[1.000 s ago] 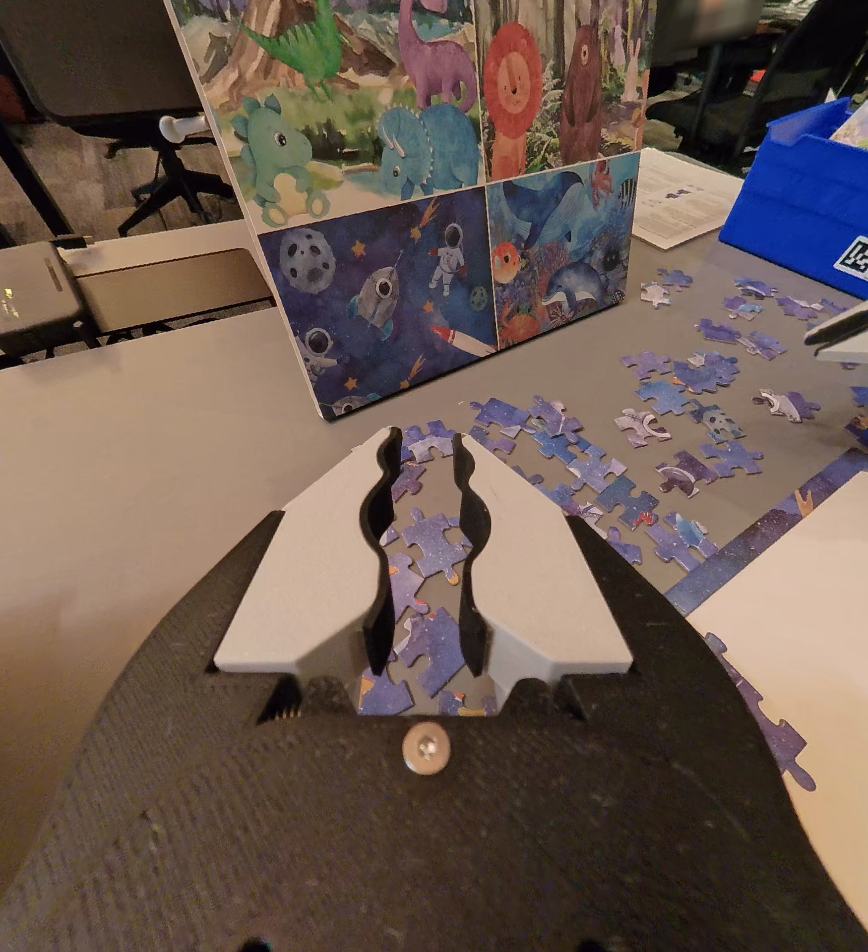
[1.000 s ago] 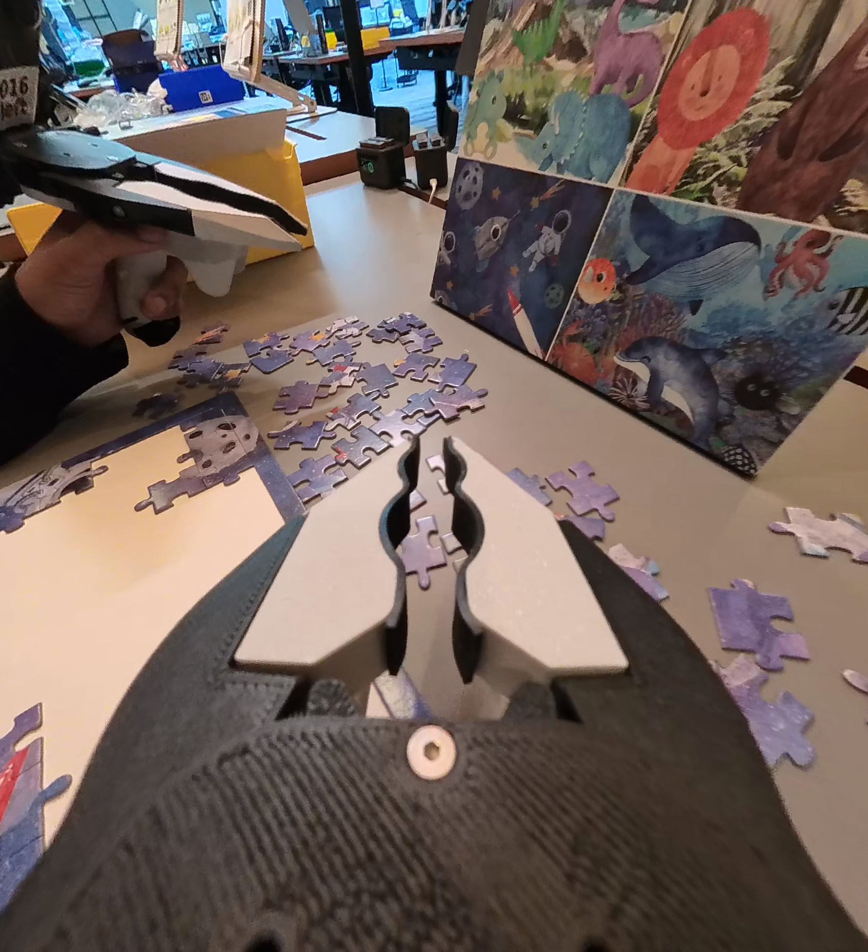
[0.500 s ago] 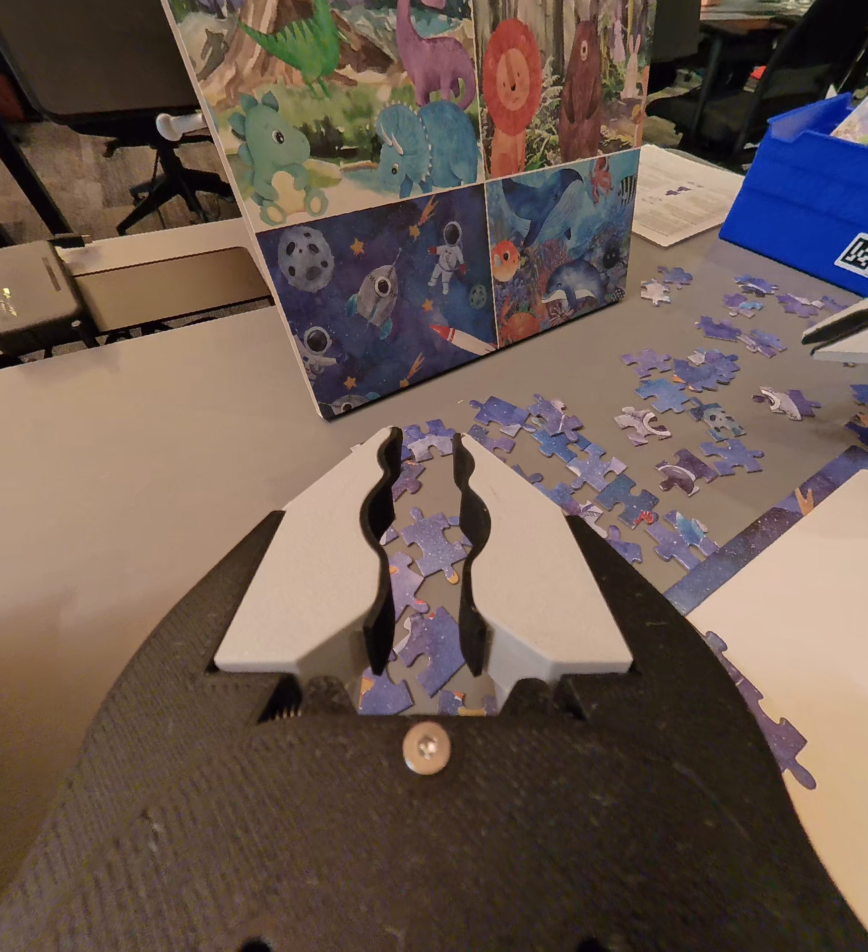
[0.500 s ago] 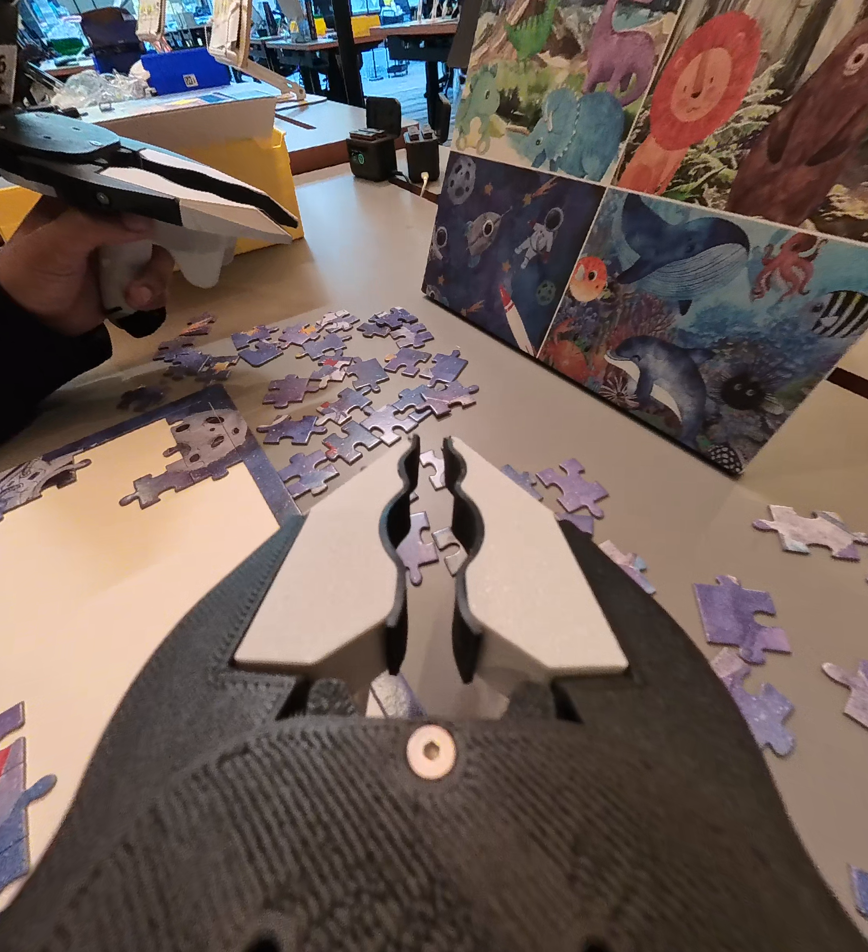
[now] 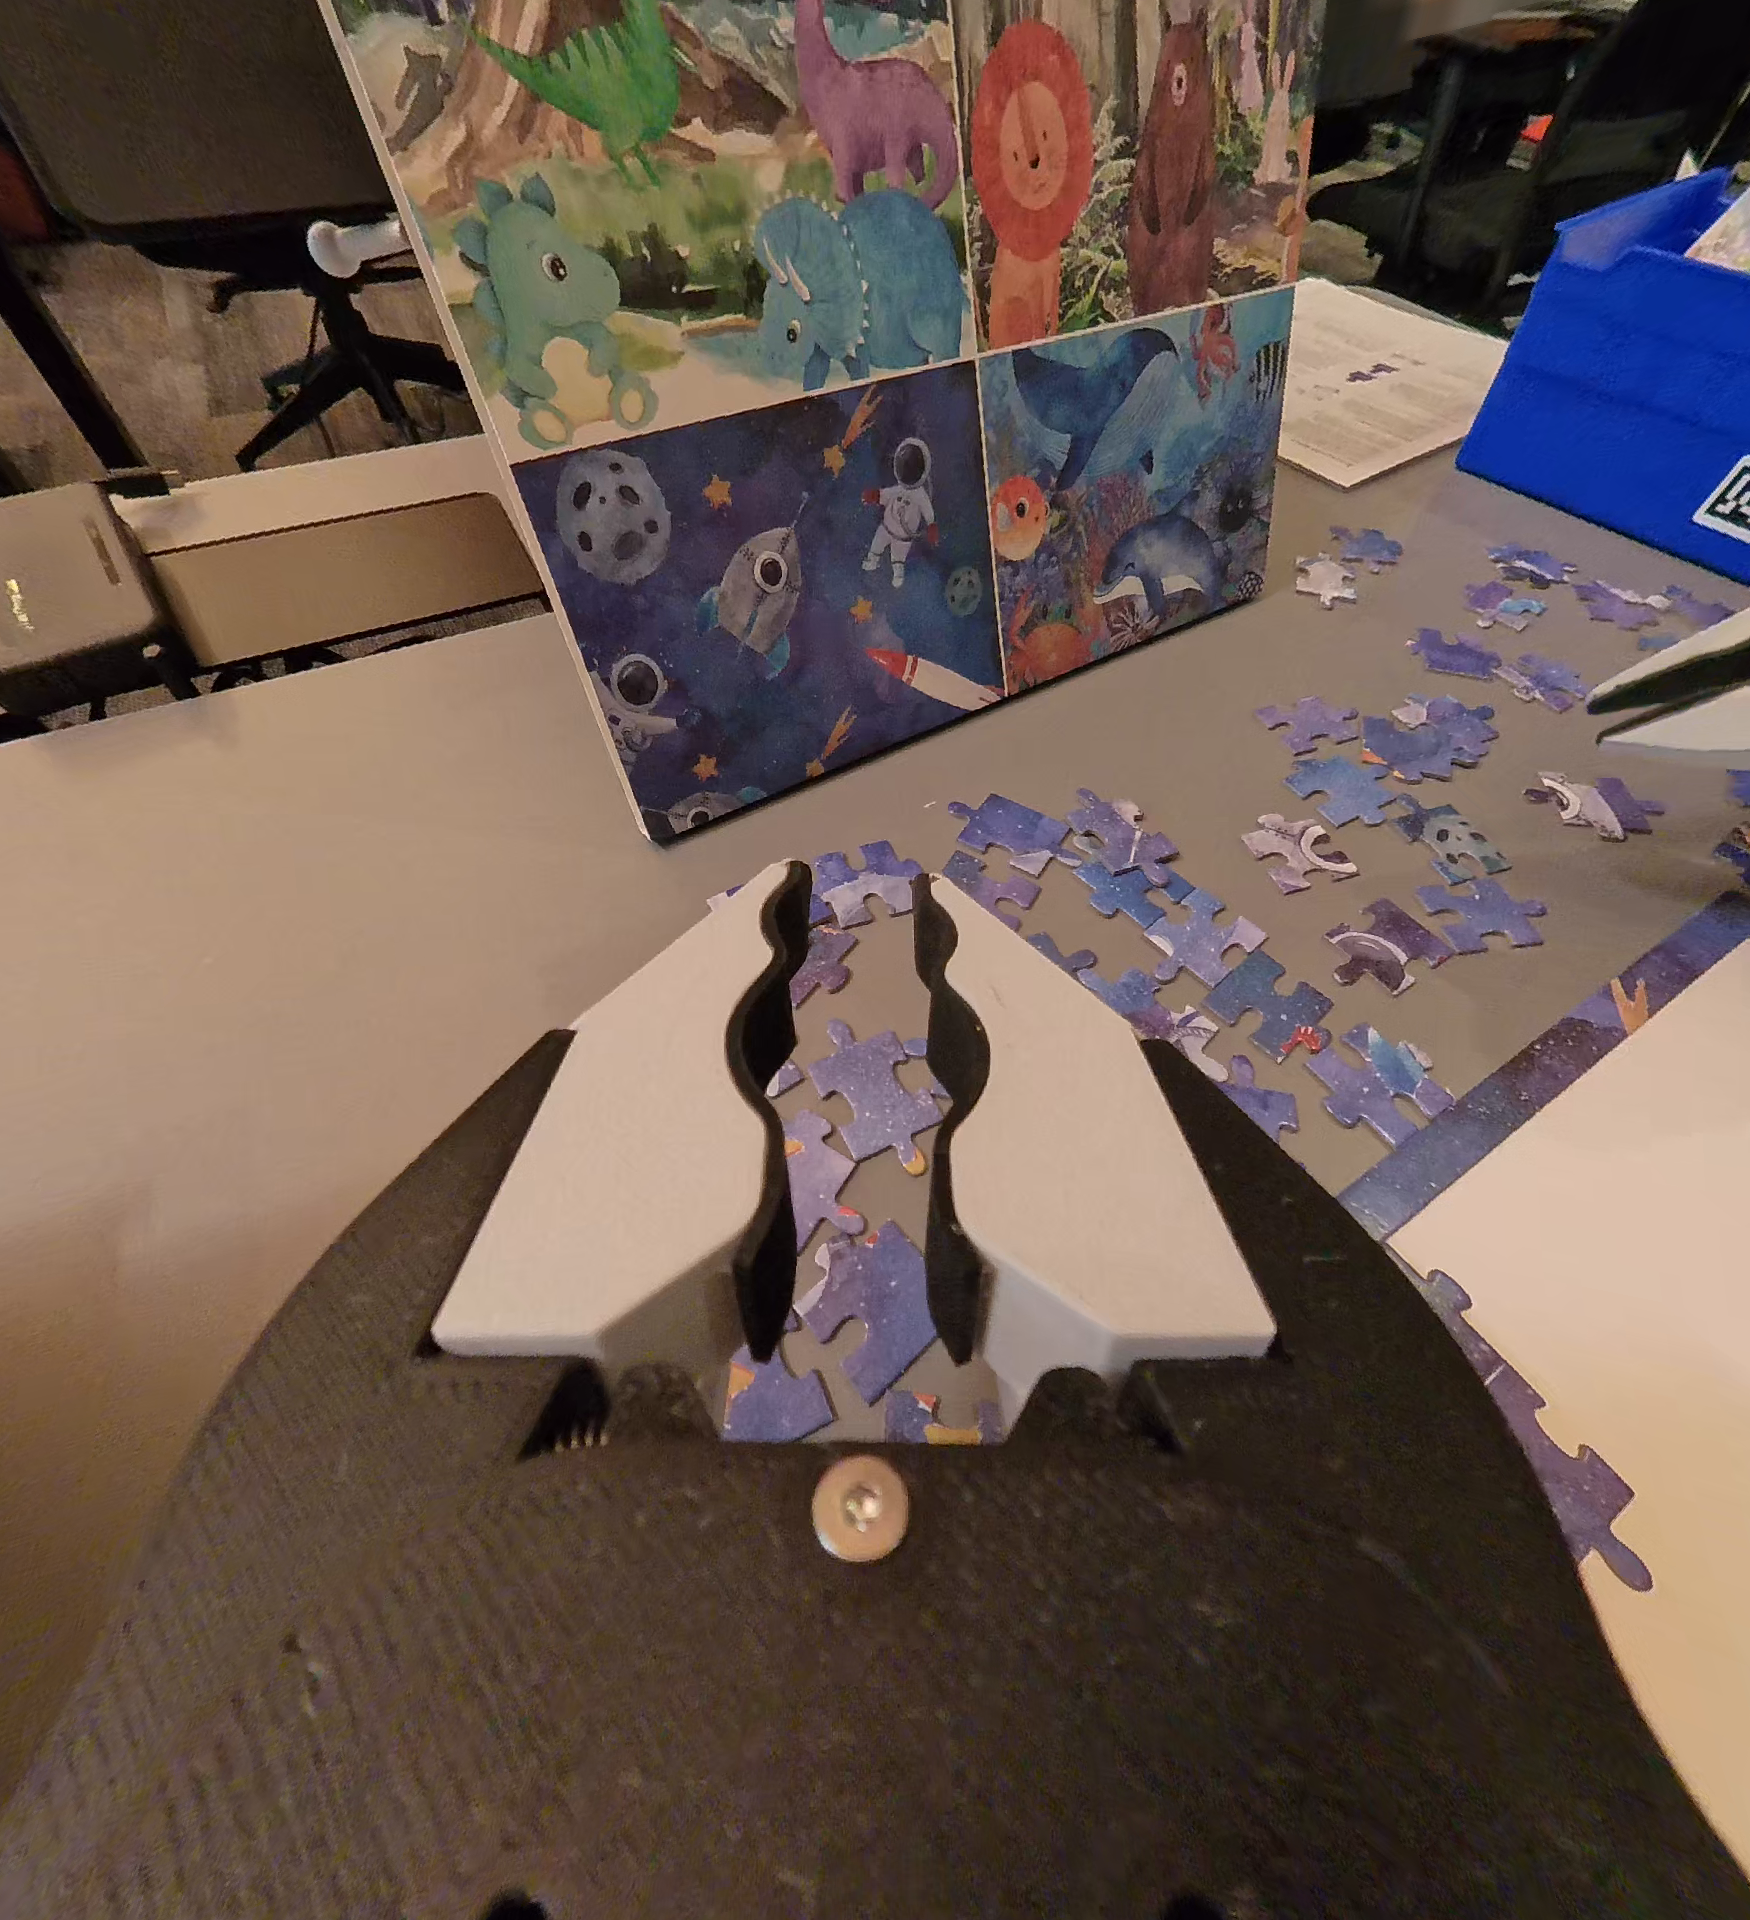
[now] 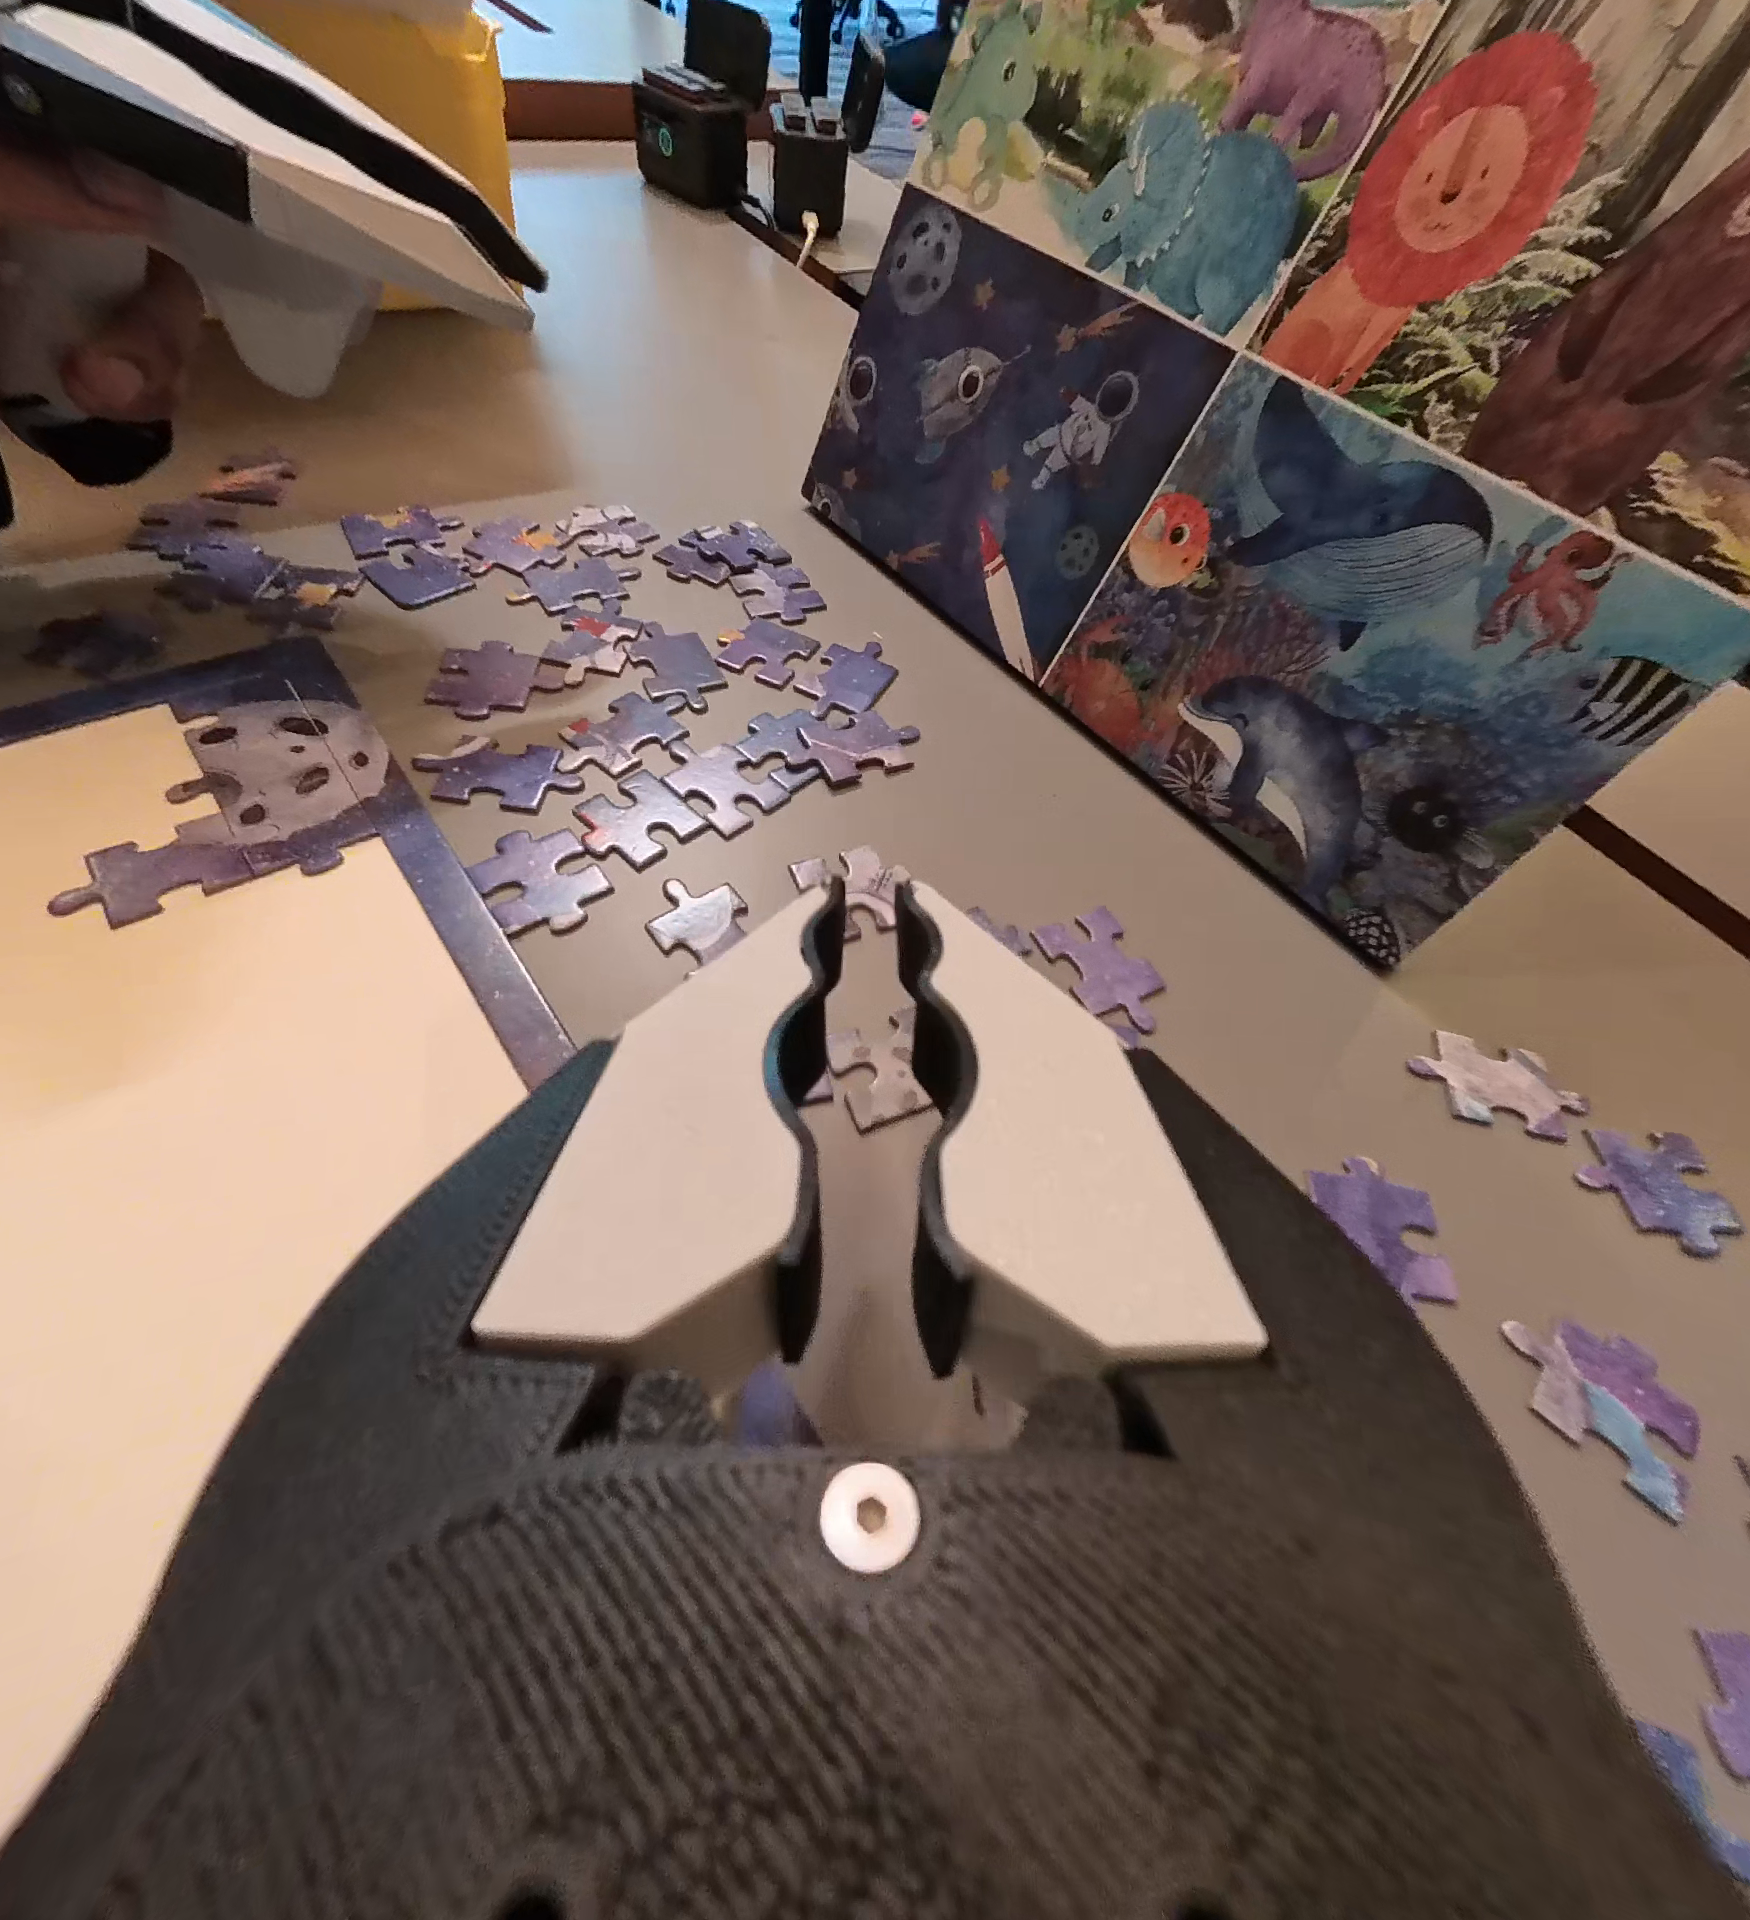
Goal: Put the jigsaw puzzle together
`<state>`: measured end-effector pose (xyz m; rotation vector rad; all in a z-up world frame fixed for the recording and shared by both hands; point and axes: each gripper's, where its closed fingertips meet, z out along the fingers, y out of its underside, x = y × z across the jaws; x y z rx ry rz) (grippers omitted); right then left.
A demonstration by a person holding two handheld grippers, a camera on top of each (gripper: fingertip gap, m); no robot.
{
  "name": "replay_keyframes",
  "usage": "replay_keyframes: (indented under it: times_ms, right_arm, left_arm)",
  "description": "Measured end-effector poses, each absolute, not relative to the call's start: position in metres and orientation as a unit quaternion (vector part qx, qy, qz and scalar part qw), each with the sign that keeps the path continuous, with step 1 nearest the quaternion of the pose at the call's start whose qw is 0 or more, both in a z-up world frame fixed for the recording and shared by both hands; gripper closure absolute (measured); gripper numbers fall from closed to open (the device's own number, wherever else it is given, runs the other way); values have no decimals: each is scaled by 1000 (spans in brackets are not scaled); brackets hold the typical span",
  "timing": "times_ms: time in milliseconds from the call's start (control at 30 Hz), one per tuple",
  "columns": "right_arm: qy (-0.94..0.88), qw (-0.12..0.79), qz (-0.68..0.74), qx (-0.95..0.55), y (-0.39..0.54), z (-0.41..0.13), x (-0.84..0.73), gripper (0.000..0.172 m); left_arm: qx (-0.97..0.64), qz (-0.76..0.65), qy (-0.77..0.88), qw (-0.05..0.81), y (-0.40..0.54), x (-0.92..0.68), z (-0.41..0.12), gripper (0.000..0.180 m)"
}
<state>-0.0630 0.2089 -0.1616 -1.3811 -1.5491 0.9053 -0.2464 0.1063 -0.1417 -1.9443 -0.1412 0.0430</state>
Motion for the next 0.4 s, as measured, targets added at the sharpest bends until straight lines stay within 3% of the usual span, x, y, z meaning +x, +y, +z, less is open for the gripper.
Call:
replay_keyframes:
  times_ms: [400]
  right_arm:
    - [-631,414,360,-549,203,-169,-66,157]
  left_arm:
    - [-826,18,-59,561,107,-246,-142,162]
